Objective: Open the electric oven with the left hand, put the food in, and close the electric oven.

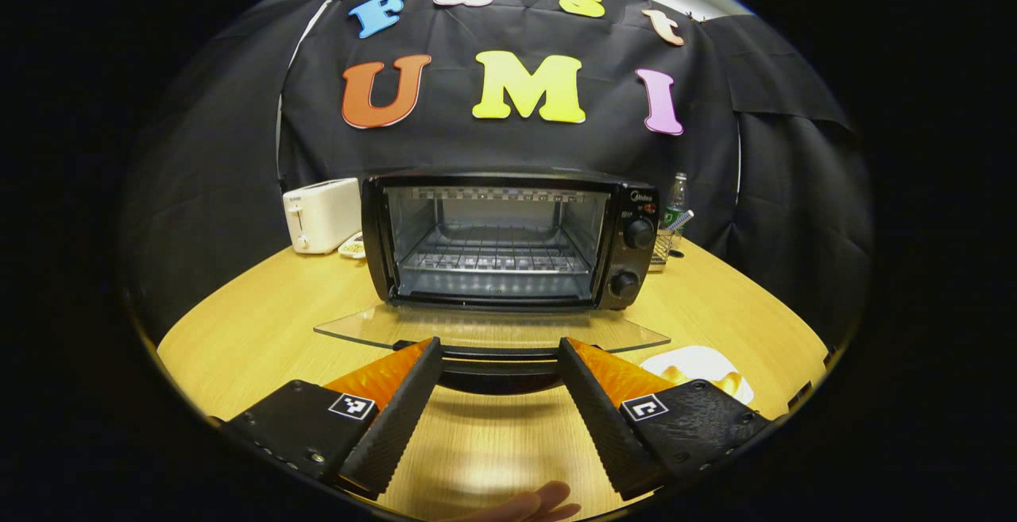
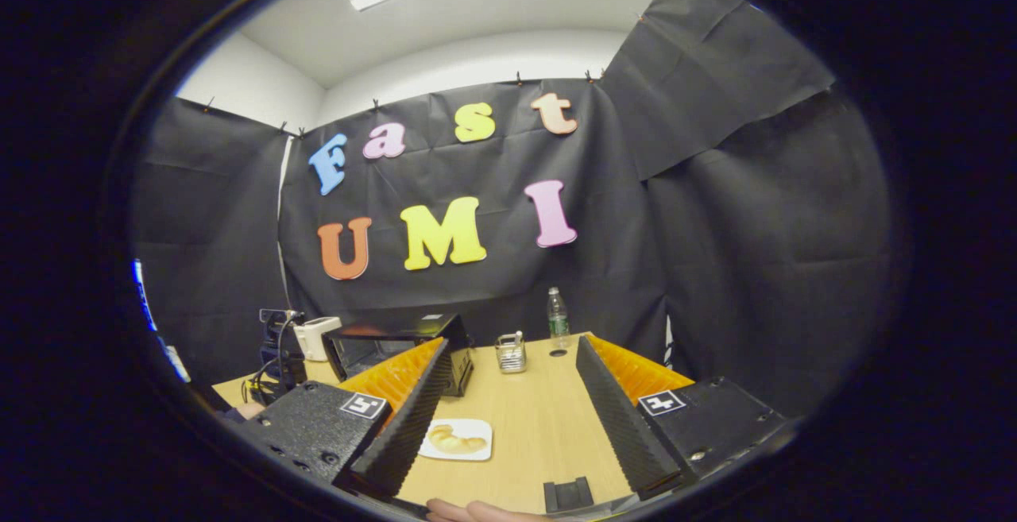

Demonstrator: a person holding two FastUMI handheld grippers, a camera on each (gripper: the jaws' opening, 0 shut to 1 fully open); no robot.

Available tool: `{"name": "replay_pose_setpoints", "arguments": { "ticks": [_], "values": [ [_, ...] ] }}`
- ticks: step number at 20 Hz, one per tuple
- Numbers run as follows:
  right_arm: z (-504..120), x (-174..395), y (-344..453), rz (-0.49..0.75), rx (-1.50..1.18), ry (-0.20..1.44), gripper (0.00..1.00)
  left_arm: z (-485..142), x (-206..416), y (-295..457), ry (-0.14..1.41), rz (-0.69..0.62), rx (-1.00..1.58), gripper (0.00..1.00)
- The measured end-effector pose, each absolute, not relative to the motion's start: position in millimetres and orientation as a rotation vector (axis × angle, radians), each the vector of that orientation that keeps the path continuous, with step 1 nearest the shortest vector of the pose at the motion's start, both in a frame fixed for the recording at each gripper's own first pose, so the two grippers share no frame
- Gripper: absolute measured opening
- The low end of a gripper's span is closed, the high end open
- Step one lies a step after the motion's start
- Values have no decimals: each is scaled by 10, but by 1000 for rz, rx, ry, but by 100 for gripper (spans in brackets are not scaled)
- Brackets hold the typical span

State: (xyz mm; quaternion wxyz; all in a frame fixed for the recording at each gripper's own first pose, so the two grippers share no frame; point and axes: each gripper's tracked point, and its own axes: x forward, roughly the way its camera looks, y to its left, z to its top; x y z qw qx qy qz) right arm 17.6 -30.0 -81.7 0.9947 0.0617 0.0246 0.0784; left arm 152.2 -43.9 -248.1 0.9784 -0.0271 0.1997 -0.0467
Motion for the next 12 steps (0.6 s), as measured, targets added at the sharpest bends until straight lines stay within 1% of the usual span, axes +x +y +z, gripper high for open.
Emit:
{"name": "replay_pose_setpoints", "arguments": {
  "ticks": [3, 7, 8, 10, 12],
  "values": [
    [-864, 208, -300, 162, 132, 64, 96, -2564, 1494, -445, 422, -94, -61, 97],
    [-895, 249, -360, 136, 134, 73, 96, -2704, 1486, -427, 452, -88, -81, 97],
    [-903, 264, -372, 131, 135, 76, 96, -2801, 1479, -423, 482, -86, -96, 95],
    [-921, 291, -388, 120, 139, 81, 96, -2935, 1443, -413, 527, -81, -113, 95],
    [-943, 297, -386, 118, 142, 86, 96, -2903, 1448, -432, 504, -81, -108, 95]
  ]
}}
